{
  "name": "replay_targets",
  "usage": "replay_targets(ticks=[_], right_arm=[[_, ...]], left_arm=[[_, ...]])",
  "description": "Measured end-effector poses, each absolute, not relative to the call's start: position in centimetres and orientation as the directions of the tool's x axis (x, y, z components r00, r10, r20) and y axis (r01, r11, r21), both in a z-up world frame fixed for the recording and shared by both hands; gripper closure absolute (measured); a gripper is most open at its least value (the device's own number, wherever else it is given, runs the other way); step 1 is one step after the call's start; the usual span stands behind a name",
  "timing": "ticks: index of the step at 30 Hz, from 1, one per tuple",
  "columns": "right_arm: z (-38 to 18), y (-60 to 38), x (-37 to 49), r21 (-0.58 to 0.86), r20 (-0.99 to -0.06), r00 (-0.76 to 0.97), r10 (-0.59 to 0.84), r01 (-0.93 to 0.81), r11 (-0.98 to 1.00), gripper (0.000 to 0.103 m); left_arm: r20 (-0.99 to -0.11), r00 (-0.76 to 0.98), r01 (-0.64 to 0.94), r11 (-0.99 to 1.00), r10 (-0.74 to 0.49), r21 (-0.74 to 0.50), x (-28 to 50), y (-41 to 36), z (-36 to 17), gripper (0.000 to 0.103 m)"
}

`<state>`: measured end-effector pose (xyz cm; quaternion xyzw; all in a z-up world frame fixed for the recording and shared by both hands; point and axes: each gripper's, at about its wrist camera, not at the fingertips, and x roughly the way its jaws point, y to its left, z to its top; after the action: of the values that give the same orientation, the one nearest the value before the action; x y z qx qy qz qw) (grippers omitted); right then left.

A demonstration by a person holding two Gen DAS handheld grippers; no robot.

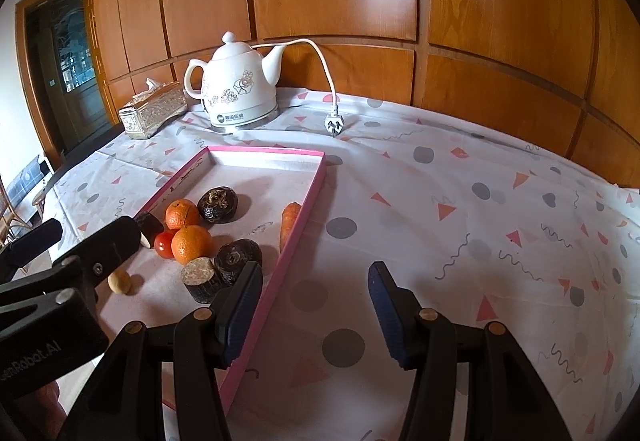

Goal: Organize fruits
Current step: 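Withdraw both open grippers back from the tray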

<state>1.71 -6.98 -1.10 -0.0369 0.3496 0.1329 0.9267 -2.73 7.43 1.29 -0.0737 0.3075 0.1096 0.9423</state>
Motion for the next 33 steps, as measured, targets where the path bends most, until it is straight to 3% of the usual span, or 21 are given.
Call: replay_targets(ticks=[33], right_arm=[[-1.39, -6.57, 1.54, 0.015, -0.665, 0.714, 0.218, -0.279, 0.96, 0.047]], left_arm=[[-0.594, 0.779, -0.299, 0.951, 0.2, -0.073, -3.11, 8.24, 1.09, 0.004]])
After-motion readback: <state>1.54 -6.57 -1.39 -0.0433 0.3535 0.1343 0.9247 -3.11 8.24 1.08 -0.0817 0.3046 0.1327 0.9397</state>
